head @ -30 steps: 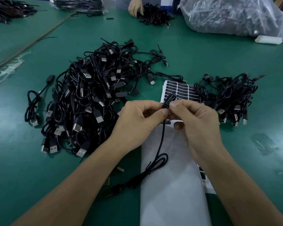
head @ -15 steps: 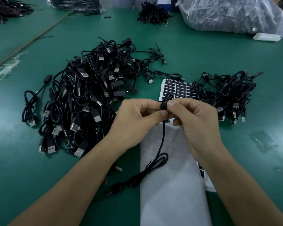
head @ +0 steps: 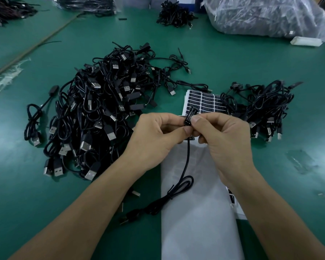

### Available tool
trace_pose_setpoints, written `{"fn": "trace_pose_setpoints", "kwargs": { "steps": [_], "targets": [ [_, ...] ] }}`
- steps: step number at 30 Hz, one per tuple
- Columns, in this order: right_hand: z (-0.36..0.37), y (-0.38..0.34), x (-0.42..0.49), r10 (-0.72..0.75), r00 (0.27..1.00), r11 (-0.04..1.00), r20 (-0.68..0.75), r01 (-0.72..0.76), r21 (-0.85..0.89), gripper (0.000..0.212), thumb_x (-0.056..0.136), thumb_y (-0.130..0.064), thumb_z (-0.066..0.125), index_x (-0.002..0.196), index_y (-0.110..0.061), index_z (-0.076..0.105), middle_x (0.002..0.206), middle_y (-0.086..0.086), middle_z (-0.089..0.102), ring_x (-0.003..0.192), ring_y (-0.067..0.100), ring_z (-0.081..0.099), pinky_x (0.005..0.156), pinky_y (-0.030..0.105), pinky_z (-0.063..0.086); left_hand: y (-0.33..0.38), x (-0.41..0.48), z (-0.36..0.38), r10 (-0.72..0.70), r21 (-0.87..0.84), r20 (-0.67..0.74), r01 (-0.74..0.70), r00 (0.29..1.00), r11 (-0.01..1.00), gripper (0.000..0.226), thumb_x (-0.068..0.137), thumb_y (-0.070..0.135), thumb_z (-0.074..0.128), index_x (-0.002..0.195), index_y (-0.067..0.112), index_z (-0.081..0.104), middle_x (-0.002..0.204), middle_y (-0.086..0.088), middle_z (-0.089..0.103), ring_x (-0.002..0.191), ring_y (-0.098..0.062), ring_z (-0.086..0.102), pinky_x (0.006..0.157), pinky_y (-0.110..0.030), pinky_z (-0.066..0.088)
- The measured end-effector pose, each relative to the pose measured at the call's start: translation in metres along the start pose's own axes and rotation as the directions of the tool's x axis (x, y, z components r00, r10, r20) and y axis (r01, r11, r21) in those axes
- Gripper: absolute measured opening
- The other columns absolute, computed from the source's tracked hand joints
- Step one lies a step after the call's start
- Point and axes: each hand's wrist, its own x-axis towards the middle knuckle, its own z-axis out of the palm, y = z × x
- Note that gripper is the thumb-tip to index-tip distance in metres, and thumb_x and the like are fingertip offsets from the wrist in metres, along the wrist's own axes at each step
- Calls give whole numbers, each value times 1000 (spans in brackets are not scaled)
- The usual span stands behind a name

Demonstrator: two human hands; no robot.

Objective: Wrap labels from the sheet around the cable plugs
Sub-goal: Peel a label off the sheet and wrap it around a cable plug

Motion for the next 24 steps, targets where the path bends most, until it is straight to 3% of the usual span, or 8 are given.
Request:
{"fn": "trace_pose_setpoints", "kwargs": {
  "steps": [17,24],
  "targets": [
    [4,-1,-2,-18,998,999,-53,16,-36,17,87,-7,73,72,-15,73,56,-8,68,49,-1,60,54,10,47,1,-2,1,-9,-11,-1,9,1000,1000,12,84,8,80,89,19,77,79,3,78,67,-2,67,66,-15,54],
    [4,-1,-3,-33,999,999,-1,33,-6,16,89,-3,69,76,-11,73,59,-3,71,51,-1,62,56,10,48,1,-1,0,-8,3,-20,8,1000,1000,11,85,11,79,89,21,77,78,4,78,66,-2,67,67,-15,55]
  ]
}}
